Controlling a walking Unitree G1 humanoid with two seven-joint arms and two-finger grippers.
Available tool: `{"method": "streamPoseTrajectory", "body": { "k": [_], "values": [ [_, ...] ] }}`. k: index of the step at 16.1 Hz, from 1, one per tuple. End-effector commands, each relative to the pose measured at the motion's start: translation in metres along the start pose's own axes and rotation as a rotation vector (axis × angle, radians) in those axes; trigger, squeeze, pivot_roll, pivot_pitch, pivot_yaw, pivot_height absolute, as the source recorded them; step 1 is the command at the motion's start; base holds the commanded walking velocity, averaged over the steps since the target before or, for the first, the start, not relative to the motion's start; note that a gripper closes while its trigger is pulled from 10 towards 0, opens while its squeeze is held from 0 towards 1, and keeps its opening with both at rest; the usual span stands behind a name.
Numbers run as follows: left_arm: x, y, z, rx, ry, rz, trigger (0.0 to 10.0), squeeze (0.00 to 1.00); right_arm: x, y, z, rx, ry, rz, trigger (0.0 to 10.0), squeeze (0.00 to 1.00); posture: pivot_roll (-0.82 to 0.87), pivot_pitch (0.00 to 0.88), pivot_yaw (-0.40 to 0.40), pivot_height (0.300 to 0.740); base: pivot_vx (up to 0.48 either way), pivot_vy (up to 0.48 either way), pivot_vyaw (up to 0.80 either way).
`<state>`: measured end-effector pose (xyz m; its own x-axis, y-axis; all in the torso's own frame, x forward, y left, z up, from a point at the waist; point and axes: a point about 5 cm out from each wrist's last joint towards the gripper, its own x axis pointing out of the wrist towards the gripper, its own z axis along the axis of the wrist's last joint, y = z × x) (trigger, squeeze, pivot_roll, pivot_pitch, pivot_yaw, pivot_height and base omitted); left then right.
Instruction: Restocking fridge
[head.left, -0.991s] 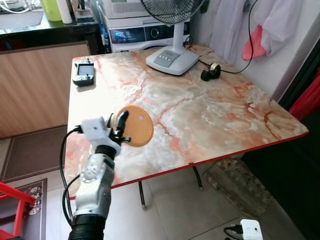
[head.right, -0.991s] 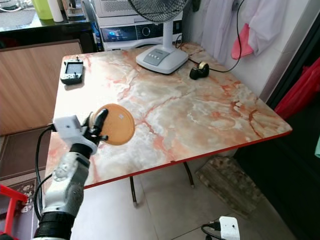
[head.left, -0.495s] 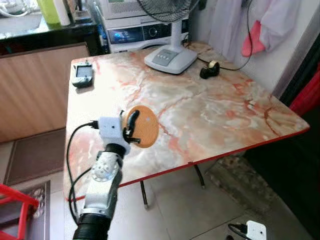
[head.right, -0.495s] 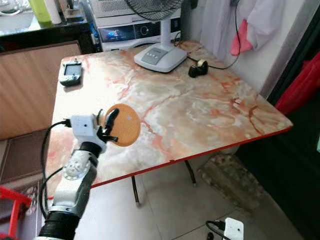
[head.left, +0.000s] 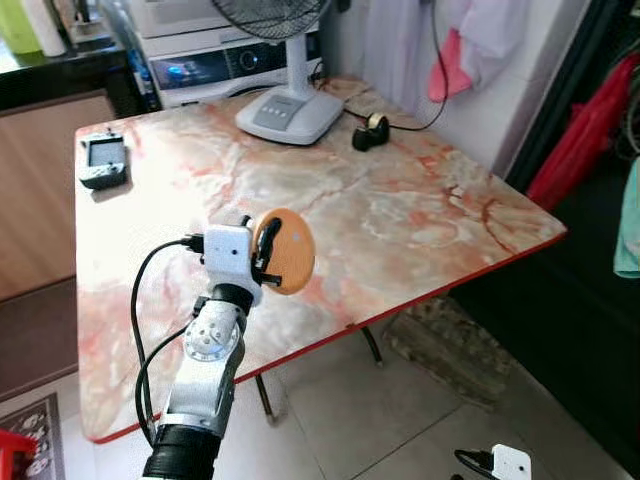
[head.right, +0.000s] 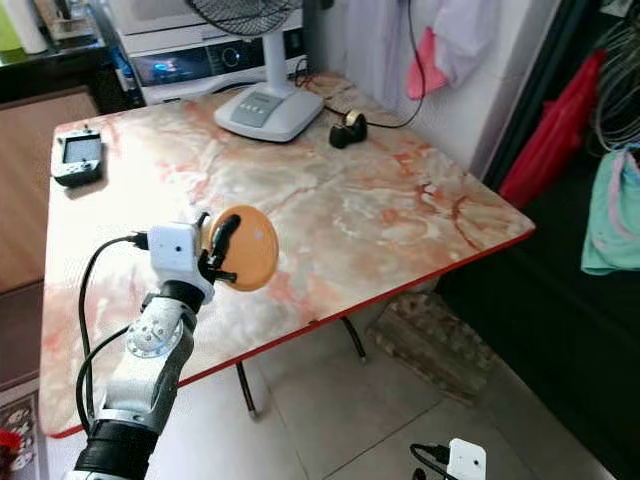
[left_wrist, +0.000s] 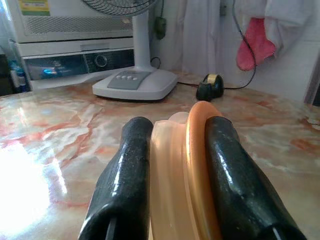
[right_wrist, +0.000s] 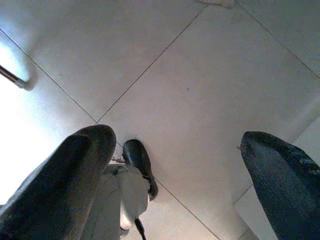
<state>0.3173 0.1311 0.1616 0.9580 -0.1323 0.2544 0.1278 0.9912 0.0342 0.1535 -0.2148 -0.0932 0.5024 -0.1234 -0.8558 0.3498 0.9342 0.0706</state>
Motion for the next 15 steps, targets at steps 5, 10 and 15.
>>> {"method": "streamPoseTrajectory", "body": {
  "k": [5,10,15],
  "values": [
    [0.0037,-0.0032,0.0048,0.024,-0.027,-0.012,10.0,0.0,-0.0004,-0.0008,-0.0031,-0.014,0.019,0.009,10.0,0.0,0.13,0.0,0.007,0.74,0.0,0.0,-0.8],
    [0.0039,-0.0031,0.0044,0.028,-0.027,-0.004,10.0,0.0,-0.0003,-0.0017,-0.0023,-0.018,0.025,0.016,10.0,0.0,0.13,0.0,0.004,0.74,0.0,-0.171,-0.8],
    [0.0049,-0.003,0.0046,0.022,-0.032,0.003,10.0,0.0,-0.0002,-0.0017,-0.0012,-0.024,0.027,0.027,10.0,0.0,0.14,0.002,-0.003,0.74,0.0,0.0,-0.8]
  ]
}}
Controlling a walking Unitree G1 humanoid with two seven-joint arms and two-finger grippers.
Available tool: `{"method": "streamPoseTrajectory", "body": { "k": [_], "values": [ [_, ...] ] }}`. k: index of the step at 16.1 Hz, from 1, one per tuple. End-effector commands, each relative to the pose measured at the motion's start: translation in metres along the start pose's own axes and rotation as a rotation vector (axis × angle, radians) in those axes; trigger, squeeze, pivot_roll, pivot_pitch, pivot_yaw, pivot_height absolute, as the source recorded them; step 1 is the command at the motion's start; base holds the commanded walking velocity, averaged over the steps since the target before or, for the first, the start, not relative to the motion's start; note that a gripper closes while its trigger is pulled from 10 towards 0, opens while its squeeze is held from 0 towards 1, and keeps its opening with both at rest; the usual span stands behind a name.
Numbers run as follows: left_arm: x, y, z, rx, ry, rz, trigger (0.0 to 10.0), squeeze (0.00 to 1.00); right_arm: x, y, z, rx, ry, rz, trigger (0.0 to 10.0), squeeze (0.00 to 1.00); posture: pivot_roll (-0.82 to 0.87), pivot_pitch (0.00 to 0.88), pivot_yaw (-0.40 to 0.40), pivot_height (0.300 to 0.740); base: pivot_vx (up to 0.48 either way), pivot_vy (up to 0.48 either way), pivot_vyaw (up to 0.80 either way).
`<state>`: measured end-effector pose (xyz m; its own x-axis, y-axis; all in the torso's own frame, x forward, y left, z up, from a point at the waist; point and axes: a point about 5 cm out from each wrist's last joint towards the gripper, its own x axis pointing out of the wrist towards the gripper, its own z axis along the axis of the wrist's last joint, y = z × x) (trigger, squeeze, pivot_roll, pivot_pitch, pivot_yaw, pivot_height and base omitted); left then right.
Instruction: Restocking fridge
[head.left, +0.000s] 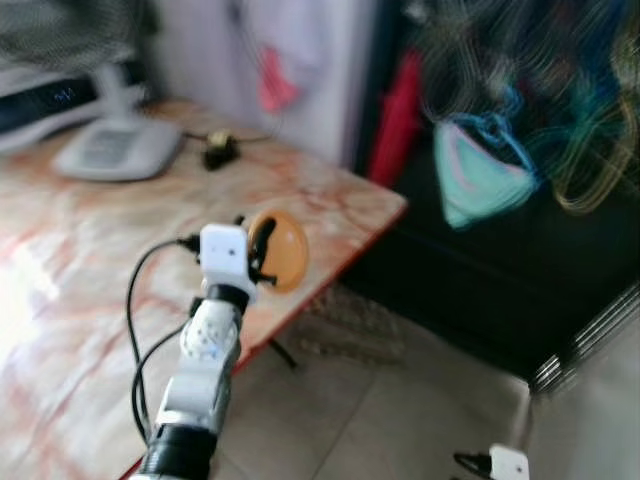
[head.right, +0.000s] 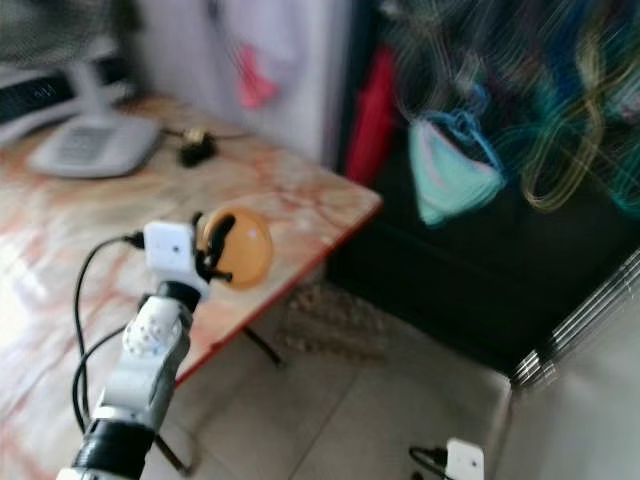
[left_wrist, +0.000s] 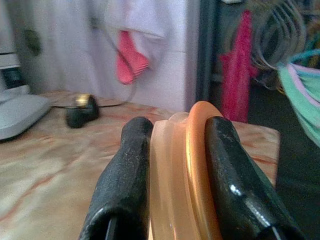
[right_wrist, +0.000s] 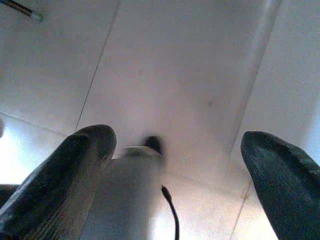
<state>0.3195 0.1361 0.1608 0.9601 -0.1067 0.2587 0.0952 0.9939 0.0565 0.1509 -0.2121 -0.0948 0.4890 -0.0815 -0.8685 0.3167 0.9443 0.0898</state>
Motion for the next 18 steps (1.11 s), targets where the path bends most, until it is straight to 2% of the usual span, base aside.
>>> {"method": "streamPoseTrajectory", "body": {
  "k": [1,8,12,14,18],
  "values": [
    [0.004,-0.009,0.006,-0.009,-0.029,-0.021,10.0,0.0,0.0,-0.003,0.003,-0.005,-0.002,-0.005,10.0,0.0,0.14,0.002,-0.004,0.74,0.0,0.0,-0.8],
    [0.003,-0.008,0.002,-0.018,-0.015,-0.014,10.0,0.0,0.0,-0.004,0.003,-0.019,0.008,0.016,10.0,0.0,0.14,0.005,-0.01,0.74,0.0,0.0,-0.8],
    [0.002,-0.003,-0.007,-0.033,0.033,-0.004,10.0,0.0,0.0,-0.003,0.002,-0.019,0.015,0.031,10.0,0.0,0.13,0.004,-0.007,0.74,0.0,0.0,-0.8],
    [0.001,-0.001,-0.017,-0.057,0.098,-0.015,10.0,0.0,0.0,-0.002,0.002,-0.021,0.023,0.041,10.0,0.0,0.13,0.006,-0.006,0.74,0.0,0.0,-0.8],
    [0.001,0.011,-0.024,-0.08,0.126,0.032,10.0,0.0,0.0,-0.001,0.0,-0.024,0.036,0.055,10.0,0.0,0.11,0.008,-0.003,0.74,0.0,0.0,-0.8]
  ]
}}
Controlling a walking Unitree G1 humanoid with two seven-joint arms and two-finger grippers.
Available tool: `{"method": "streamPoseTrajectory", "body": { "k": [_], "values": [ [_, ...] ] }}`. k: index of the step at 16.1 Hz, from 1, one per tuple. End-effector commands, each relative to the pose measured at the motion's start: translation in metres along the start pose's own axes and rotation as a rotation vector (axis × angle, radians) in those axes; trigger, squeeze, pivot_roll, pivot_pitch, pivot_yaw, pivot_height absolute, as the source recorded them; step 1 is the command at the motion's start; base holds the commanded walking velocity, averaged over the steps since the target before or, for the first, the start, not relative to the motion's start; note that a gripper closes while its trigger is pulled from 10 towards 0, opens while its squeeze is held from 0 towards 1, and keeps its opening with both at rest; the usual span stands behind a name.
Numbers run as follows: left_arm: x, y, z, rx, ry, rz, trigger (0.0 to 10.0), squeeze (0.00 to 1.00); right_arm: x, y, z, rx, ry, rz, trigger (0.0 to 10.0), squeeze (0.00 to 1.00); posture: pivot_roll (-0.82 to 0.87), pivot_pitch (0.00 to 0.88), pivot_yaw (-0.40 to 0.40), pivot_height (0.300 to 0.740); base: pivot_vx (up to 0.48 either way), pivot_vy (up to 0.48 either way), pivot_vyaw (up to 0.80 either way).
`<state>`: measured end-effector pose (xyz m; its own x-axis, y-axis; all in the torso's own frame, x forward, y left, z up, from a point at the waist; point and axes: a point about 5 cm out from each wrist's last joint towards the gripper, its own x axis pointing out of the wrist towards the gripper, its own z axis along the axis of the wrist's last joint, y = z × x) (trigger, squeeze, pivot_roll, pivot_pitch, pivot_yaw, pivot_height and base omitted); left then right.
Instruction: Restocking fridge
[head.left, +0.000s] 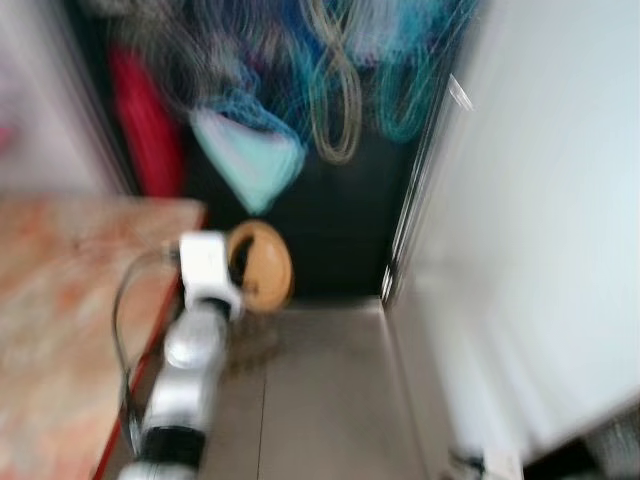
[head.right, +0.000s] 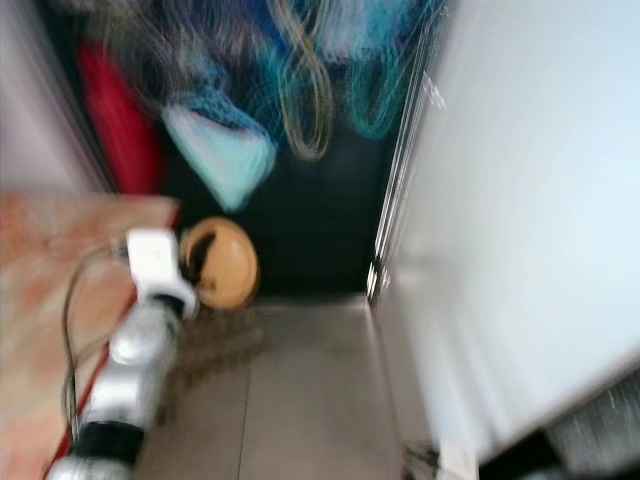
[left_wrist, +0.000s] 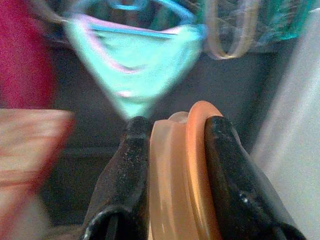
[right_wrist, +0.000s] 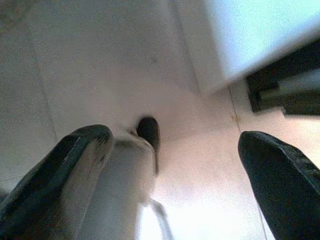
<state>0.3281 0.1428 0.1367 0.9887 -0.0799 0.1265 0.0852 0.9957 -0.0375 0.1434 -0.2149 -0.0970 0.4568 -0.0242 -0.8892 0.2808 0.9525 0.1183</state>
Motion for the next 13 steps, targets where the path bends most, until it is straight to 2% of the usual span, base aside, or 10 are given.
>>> {"method": "streamPoseTrajectory", "body": {
  "k": [1,4,7,8,9,11,12,13],
  "values": [
    [0.0,0.005,0.002,0.008,-0.006,0.003,10.0,0.0,0.001,0.004,0.006,-0.008,-0.014,0.011,10.0,0.0,0.11,0.008,-0.001,0.74,0.0,0.0,-0.8],
    [0.002,0.005,-0.003,0.006,0.012,0.001,10.0,0.0,0.001,0.004,0.005,-0.005,-0.008,0.009,10.0,0.0,0.11,0.006,0.005,0.74,0.0,0.0,-0.8],
    [0.0,0.018,-0.025,0.019,0.106,0.049,10.0,0.0,0.001,0.005,0.005,-0.007,-0.007,0.014,10.0,0.0,0.11,0.008,0.007,0.74,0.0,0.0,-0.8],
    [-0.003,0.026,-0.037,0.041,0.159,0.078,10.0,0.0,0.001,0.006,0.005,-0.011,-0.007,0.016,10.0,0.0,0.1,0.008,0.01,0.74,0.0,0.0,-0.8],
    [-0.004,0.029,-0.041,0.036,0.179,0.091,10.0,0.0,0.001,0.006,0.005,-0.01,-0.007,0.016,10.0,0.0,0.1,0.008,0.01,0.74,0.0,0.0,-0.8],
    [-0.014,0.044,-0.066,0.015,0.287,0.166,10.0,0.0,0.002,0.007,0.005,-0.007,-0.007,0.015,10.0,0.0,0.09,0.007,0.012,0.74,0.0,0.0,-0.8],
    [-0.018,0.05,-0.073,-0.007,0.325,0.199,10.0,0.0,0.002,0.008,0.005,-0.005,-0.008,0.015,10.0,0.0,0.09,0.007,0.014,0.74,0.0,0.0,-0.8],
    [-0.029,0.061,-0.091,-0.067,0.422,0.273,10.0,0.0,0.002,0.008,0.005,-0.002,-0.008,0.015,10.0,0.0,0.08,0.006,0.016,0.74,0.0,0.0,-0.8]
  ]
}}
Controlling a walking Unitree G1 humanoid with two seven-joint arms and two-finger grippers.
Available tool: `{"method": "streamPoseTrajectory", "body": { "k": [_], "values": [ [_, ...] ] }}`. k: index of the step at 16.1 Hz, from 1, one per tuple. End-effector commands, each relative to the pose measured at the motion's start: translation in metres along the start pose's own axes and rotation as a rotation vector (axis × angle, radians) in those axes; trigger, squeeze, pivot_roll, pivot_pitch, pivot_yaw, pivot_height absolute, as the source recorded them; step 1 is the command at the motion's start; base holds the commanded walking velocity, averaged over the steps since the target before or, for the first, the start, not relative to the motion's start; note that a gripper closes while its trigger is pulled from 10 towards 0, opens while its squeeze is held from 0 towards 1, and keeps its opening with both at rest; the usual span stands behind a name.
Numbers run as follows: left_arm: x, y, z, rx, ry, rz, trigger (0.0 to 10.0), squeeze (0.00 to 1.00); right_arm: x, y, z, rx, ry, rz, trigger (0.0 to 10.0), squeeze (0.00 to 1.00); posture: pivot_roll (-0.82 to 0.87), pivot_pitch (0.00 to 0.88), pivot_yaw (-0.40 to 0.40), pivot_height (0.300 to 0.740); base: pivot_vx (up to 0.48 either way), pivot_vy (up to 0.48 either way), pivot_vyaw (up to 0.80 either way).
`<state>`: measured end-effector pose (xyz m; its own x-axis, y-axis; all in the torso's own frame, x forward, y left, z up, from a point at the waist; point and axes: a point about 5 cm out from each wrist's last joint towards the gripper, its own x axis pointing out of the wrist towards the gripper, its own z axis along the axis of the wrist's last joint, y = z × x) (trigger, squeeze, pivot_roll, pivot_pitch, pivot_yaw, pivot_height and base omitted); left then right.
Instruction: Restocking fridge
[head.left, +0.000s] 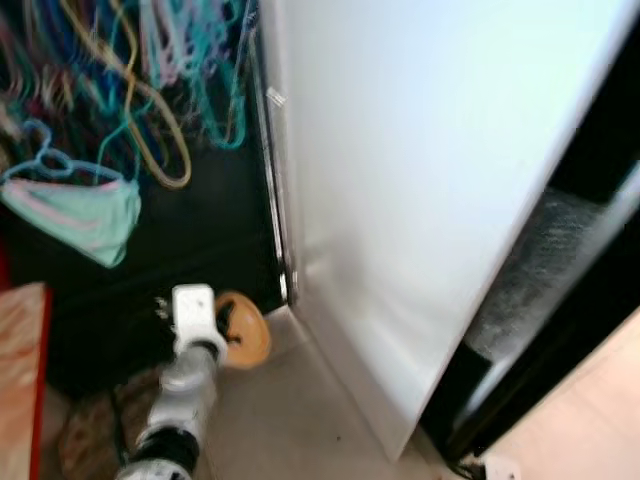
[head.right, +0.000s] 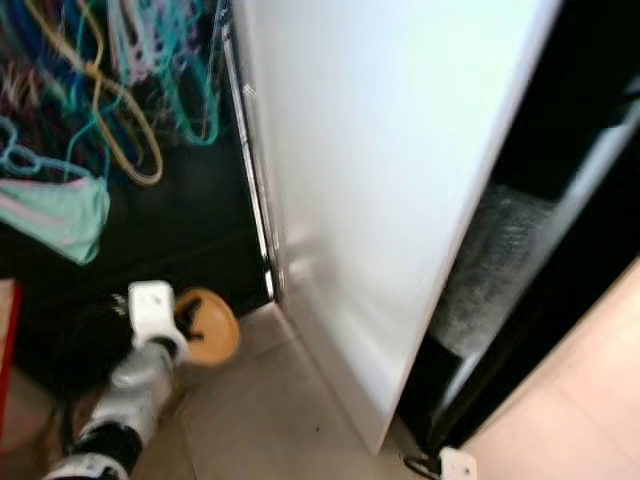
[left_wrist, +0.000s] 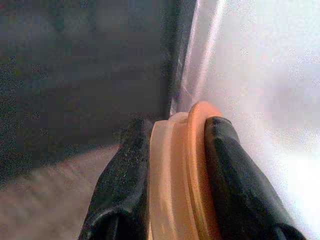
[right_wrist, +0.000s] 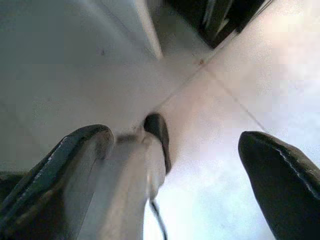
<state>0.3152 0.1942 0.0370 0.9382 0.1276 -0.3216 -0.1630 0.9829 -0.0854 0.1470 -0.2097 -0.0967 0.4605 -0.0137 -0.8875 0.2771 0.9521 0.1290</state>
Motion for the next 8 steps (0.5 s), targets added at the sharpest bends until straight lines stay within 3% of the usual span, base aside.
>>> {"method": "streamPoseTrajectory", "body": {
  "k": [1,2,3,8],
  "values": [
    [-0.005,0.021,-0.027,-0.078,0.142,0.081,10.0,0.0,0.001,0.003,0.003,0.004,-0.009,0.001,10.0,0.0,0.08,0.005,0.017,0.74,0.0,0.0,-0.8],
    [-0.007,0.023,-0.034,-0.09,0.174,0.083,10.0,0.0,0.001,0.003,0.003,0.005,-0.01,0.001,10.0,0.0,0.07,0.005,0.021,0.74,0.0,0.0,-0.8],
    [-0.015,0.03,-0.054,-0.073,0.262,0.112,10.0,0.0,0.001,0.004,0.003,0.011,-0.012,-0.001,10.0,0.0,0.07,0.003,0.023,0.74,0.0,0.0,-0.8],
    [-0.043,0.047,-0.101,-0.056,0.46,0.206,10.0,0.0,0.001,0.004,0.003,0.019,-0.023,-0.003,10.0,0.0,0.07,0.0,0.024,0.74,0.0,0.0,-0.8]
  ]
}}
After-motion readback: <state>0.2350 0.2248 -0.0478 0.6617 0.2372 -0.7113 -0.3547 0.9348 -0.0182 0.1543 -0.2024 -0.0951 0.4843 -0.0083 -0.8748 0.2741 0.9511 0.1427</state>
